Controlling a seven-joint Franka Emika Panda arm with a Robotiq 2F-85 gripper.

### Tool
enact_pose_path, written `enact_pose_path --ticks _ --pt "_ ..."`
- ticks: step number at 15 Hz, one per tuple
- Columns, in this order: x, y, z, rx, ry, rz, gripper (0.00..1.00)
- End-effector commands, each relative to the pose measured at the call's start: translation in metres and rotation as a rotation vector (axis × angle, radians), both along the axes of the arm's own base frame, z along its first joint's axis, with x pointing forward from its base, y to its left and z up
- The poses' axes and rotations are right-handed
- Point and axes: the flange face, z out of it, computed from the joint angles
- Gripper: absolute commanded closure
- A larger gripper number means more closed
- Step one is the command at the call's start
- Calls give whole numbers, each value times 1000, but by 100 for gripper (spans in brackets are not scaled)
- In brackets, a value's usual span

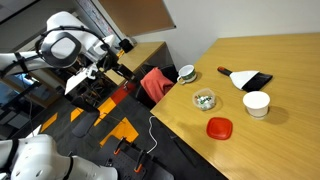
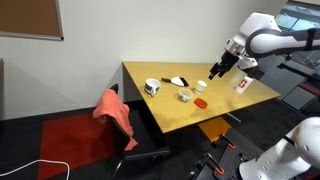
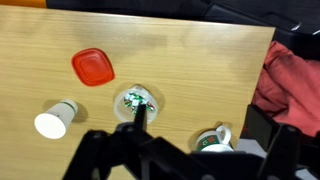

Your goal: Pour the contents from the clear bowl into the white bowl

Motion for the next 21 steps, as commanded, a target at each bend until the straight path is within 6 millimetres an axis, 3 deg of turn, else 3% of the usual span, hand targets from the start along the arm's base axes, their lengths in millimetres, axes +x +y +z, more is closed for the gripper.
enact_pose_path --ticks 1,6,8,9,11,14,17,21 --pt "28 -46 -34 -12 -5 -135 0" --pt "34 -112 -88 31 22 -321 0" --pt "32 -129 -103 56 46 -363 0" --pt "25 -117 -95 40 46 -321 0" --pt "25 -128 -106 48 64 -349 0" --pt "29 -129 -106 47 63 -350 0" --pt "46 -132 -111 70 13 -418 0" --pt "71 -146 -133 78 -73 -502 0"
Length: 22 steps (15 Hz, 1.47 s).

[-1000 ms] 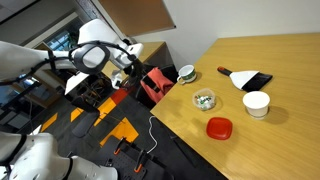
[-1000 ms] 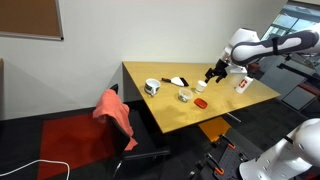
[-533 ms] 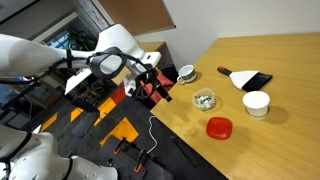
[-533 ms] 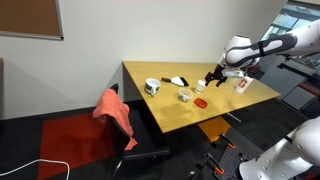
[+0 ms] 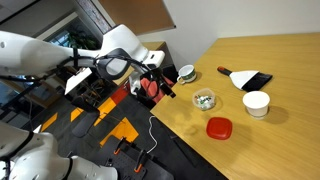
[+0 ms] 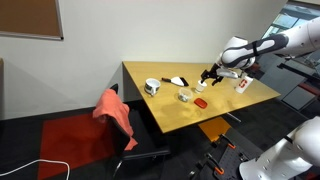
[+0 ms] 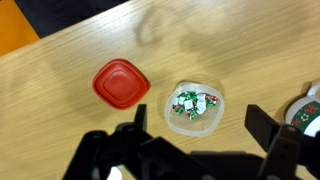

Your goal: Pour the contents from the clear bowl into the white bowl

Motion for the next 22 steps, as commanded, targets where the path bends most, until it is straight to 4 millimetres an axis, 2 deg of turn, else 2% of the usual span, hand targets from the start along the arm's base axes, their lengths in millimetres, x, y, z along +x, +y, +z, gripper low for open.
enact_pose_path --ticks 1,9,10,13,16,18,22 --pt "28 -17 -27 -15 -48 -86 0" --pt "58 -57 -105 -3 4 -182 0" --pt "47 -47 -93 -5 -6 -156 0" --pt "54 -53 -111 -8 12 -163 0" --pt "56 -54 -110 -11 9 -163 0" --pt "66 -57 -116 21 -3 -165 0" --pt "81 -66 -140 50 -15 -229 0"
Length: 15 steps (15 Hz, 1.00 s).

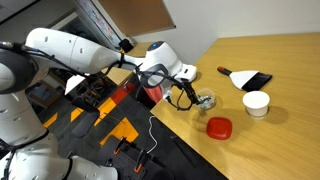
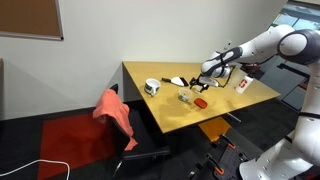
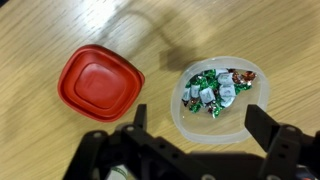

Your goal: Pour the contents from the clear bowl into the white bowl

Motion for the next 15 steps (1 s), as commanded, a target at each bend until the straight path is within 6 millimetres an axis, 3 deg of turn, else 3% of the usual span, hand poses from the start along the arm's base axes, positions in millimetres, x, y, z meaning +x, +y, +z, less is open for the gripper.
enact_pose_path --ticks 1,11,12,13,15 --pt "18 -14 -23 24 -9 -47 0" --pt "33 -36 -65 -3 34 -74 0" --pt "34 -37 -68 -5 36 -74 25" --pt "34 -38 -70 -11 37 -69 28" --pt "36 -39 -74 -14 43 -68 44"
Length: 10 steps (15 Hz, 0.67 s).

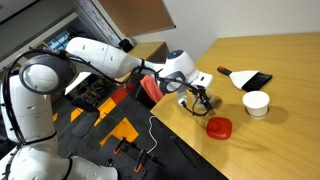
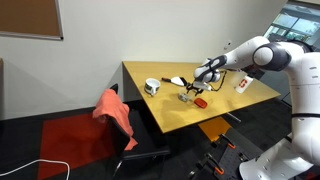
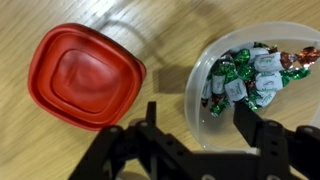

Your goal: Pour the contents from the clear bowl into the white bowl

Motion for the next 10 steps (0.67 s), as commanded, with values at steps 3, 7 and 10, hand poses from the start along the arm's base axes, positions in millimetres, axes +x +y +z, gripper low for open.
enact_pose_path --ticks 3,7,10 --pt "8 -6 -7 -7 15 -15 66" --pt "7 -5 -6 -9 18 -11 96" --pt "7 -5 12 -12 3 -12 97"
